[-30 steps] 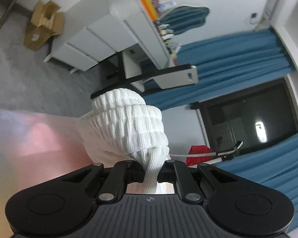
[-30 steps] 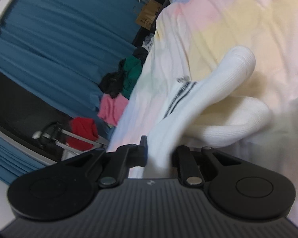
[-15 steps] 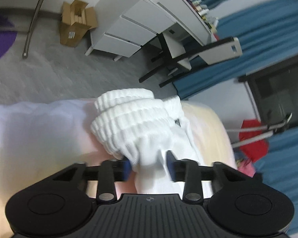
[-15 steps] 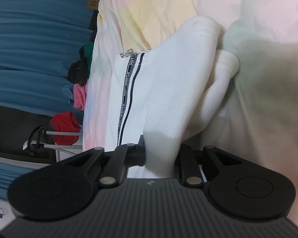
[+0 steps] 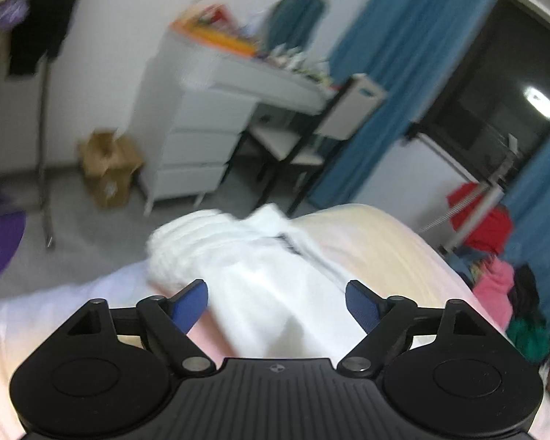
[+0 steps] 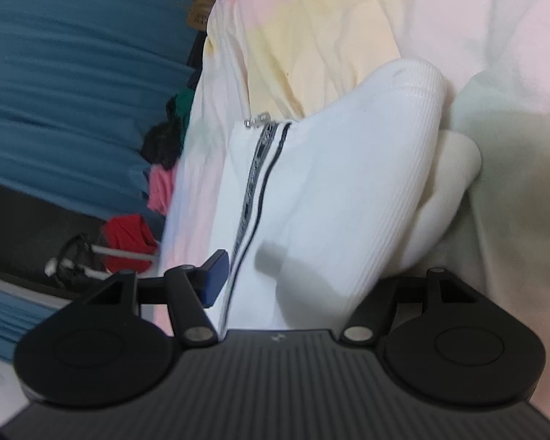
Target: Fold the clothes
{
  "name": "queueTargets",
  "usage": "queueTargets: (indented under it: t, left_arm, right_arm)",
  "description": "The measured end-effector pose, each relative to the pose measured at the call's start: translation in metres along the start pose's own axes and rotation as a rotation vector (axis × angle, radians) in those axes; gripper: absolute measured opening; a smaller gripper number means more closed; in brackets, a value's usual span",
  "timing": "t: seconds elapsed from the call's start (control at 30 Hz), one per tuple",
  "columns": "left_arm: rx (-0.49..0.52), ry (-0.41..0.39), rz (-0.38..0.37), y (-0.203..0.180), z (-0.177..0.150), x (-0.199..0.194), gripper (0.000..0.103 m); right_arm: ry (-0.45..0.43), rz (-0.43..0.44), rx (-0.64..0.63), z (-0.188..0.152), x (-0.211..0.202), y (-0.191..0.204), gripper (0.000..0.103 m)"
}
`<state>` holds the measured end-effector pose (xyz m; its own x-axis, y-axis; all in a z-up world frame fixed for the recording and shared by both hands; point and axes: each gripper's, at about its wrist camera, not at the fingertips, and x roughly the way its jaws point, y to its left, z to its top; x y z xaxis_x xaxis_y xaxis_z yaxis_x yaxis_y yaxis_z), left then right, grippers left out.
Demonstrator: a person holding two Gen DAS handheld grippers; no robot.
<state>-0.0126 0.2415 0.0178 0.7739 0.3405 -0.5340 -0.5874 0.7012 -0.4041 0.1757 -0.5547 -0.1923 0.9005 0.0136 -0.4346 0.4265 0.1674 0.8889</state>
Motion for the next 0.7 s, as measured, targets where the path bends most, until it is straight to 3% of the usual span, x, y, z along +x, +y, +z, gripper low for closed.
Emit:
queueTargets:
  t: [0.1,0.37,0.53,0.7]
  left_arm:
    - [0.104,-0.003,-0.065,-0.031,-0.019,-0.001,0.087]
    - [0.388,0.119,-0.212,-0.097,-0.09,0.006,0.087]
    - [0.457,0.094,-0.219,-0.12,-0.111,0.013,0.087]
    - [0.577,0.131,-0.162,-0.145,-0.139,0.045,0.088]
  right_arm:
    - [-0.035,0.053,0.042,0.006,-0.004,-0.01,0.066]
    - [-0.092,0.117,0.039,0.011,-0.011,-0.014,0.066]
    - [-0.033,0.097,0.004,0.011,-0.005,-0.02,0.065]
    - [-0.044,-0.014,-0.157,0.003,0.004,-0.002,0.063]
